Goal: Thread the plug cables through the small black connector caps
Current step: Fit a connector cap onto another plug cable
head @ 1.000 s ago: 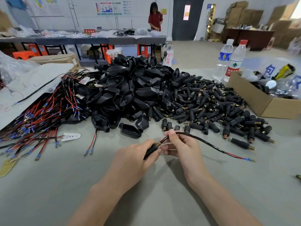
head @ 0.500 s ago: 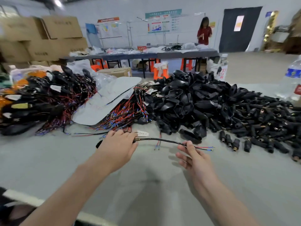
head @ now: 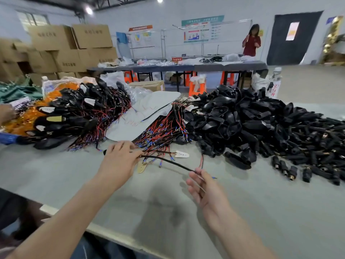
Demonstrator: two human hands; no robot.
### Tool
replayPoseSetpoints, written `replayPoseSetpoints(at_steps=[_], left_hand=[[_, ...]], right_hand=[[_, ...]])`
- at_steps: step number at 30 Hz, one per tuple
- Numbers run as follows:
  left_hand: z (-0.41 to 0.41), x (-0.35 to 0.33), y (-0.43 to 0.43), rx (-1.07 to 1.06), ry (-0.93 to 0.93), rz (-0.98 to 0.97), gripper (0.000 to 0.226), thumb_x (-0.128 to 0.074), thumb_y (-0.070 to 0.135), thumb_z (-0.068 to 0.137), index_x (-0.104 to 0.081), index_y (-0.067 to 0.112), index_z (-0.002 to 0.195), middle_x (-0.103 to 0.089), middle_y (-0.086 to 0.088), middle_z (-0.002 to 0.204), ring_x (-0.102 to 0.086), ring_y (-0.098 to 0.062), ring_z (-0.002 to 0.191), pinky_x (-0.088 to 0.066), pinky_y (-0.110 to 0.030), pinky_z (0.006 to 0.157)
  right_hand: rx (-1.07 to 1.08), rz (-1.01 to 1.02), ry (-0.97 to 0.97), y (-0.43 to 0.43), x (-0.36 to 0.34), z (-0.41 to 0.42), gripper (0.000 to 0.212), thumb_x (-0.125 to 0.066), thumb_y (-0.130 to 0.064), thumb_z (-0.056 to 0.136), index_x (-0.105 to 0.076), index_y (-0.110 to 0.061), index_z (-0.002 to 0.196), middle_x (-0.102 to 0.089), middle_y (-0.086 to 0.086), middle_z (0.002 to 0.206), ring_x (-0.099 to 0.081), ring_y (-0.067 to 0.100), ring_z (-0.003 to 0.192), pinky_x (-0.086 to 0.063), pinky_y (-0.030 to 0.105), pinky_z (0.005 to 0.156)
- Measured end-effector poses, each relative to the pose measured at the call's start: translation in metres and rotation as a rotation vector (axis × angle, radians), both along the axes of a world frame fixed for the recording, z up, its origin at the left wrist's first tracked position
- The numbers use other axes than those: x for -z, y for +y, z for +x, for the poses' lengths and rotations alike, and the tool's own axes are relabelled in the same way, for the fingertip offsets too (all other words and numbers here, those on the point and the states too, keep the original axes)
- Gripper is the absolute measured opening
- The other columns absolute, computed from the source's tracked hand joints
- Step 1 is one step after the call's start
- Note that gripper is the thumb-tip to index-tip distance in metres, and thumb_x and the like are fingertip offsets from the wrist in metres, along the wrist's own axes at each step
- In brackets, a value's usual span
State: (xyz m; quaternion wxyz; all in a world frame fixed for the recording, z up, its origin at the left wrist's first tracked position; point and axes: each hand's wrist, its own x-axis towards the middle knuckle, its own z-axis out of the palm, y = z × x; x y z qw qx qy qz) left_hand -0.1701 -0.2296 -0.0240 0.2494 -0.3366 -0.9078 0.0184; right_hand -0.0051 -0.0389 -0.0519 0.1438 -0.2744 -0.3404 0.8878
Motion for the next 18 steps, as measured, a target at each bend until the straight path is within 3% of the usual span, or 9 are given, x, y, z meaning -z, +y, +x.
replayPoseSetpoints(at_steps=[4, 8, 11, 15, 18], left_hand=[[-0.016, -0.019, 0.012, -0.067, 0.027, 0.08, 0.019, -0.067, 0.023, 0.094, -0.074, 0.028, 0.111, -0.054, -0.007, 0.091, -0.052, -0.032, 0.089, -0.038, -0.037, 0.071], [-0.042, -0.035, 0.021, -0.209, 0.015, -0.037, 0.028, -0.046, 0.035, 0.103, -0.064, 0.045, 0.121, -0.06, 0.002, 0.101, -0.062, -0.023, 0.097, -0.035, -0.029, 0.061], [-0.063, -0.038, 0.01, -0.344, -0.043, -0.081, 0.033, -0.044, 0.026, 0.104, -0.064, 0.046, 0.122, -0.06, 0.0, 0.113, -0.059, -0.027, 0.107, -0.037, -0.032, 0.069], [-0.083, -0.014, -0.013, -0.464, -0.169, -0.076, 0.045, -0.043, 0.013, 0.101, -0.062, 0.043, 0.128, -0.056, -0.003, 0.117, -0.055, -0.027, 0.114, -0.046, -0.039, 0.082], [-0.085, 0.01, -0.021, -0.542, -0.325, -0.095, 0.049, -0.049, 0.012, 0.096, -0.056, 0.039, 0.136, -0.052, -0.008, 0.122, -0.055, -0.029, 0.118, -0.048, -0.04, 0.091]], right_hand=[[-0.097, -0.055, -0.043, -0.02, 0.008, -0.004, 0.015, -0.054, -0.013, 0.1, -0.066, -0.004, 0.103, -0.077, 0.008, 0.079, -0.07, 0.017, 0.055, -0.056, 0.023, 0.047], [-0.119, 0.029, -0.048, -0.027, 0.015, -0.016, 0.015, -0.06, -0.015, 0.098, -0.07, -0.005, 0.102, -0.078, 0.007, 0.087, -0.072, 0.019, 0.062, -0.056, 0.025, 0.05], [-0.128, 0.129, 0.003, -0.022, 0.015, -0.028, 0.014, -0.061, -0.011, 0.098, -0.069, -0.002, 0.104, -0.074, 0.006, 0.082, -0.069, 0.016, 0.062, -0.055, 0.023, 0.054], [-0.311, 0.454, 0.035, -0.023, 0.013, -0.048, 0.014, -0.056, -0.002, 0.098, -0.069, -0.008, 0.099, -0.069, 0.007, 0.083, -0.064, 0.012, 0.065, -0.055, 0.022, 0.061], [-0.402, 0.615, -0.021, -0.023, 0.017, -0.06, 0.016, -0.058, -0.005, 0.097, -0.063, -0.008, 0.113, -0.065, 0.009, 0.085, -0.058, 0.014, 0.063, -0.053, 0.024, 0.059]])
